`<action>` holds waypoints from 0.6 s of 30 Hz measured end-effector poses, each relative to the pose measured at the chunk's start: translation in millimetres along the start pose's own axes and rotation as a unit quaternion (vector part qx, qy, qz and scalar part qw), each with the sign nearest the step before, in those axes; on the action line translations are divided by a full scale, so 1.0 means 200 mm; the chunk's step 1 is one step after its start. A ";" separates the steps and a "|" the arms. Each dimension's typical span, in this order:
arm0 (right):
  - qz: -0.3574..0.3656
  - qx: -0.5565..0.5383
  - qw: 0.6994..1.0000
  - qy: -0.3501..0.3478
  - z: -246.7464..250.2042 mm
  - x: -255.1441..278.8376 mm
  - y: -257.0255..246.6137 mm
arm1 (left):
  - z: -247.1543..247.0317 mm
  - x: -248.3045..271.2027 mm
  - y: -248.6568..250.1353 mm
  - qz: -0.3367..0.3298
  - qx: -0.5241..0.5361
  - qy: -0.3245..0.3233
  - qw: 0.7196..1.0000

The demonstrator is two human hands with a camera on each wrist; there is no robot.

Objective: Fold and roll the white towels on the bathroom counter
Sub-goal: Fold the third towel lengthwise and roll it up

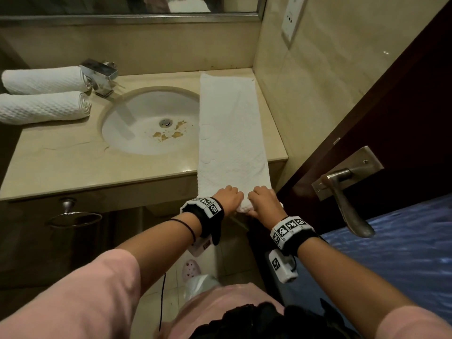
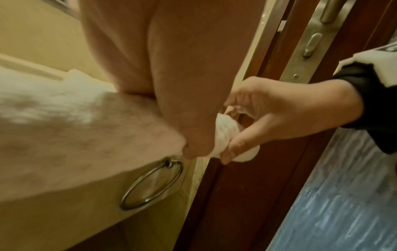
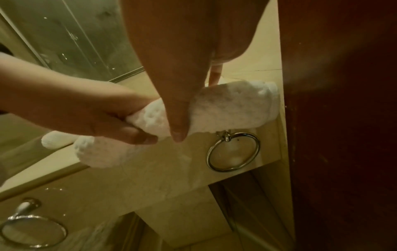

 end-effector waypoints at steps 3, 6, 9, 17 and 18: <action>-0.006 0.034 0.997 -0.062 -0.02 -0.04 -0.02 | 0.03 0.02 0.00 0.042 -0.021 0.002 0.999; -0.009 0.039 0.994 -0.103 -0.02 -0.08 -0.03 | 0.06 0.06 0.01 0.088 -0.009 0.060 0.994; -0.024 -0.001 0.992 -0.122 -0.02 -0.09 -0.02 | 0.03 0.11 0.02 0.087 0.036 0.069 0.993; -0.001 -0.011 0.999 -0.036 -0.05 -0.02 -0.05 | -0.01 0.05 -0.10 0.058 0.168 -0.041 0.983; -0.011 -0.024 0.999 -0.042 -0.05 -0.02 -0.04 | -0.01 0.04 -0.11 0.057 0.171 -0.040 0.983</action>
Point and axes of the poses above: each hand's wrist, its own x-axis away from the middle knuckle, its own z-axis out of the back of the hand, y = z × x, the point moved 10 cm from there along -x, towards the middle knuckle, and after that the axes turned 3 degrees about -z, right-handed, at the moved point
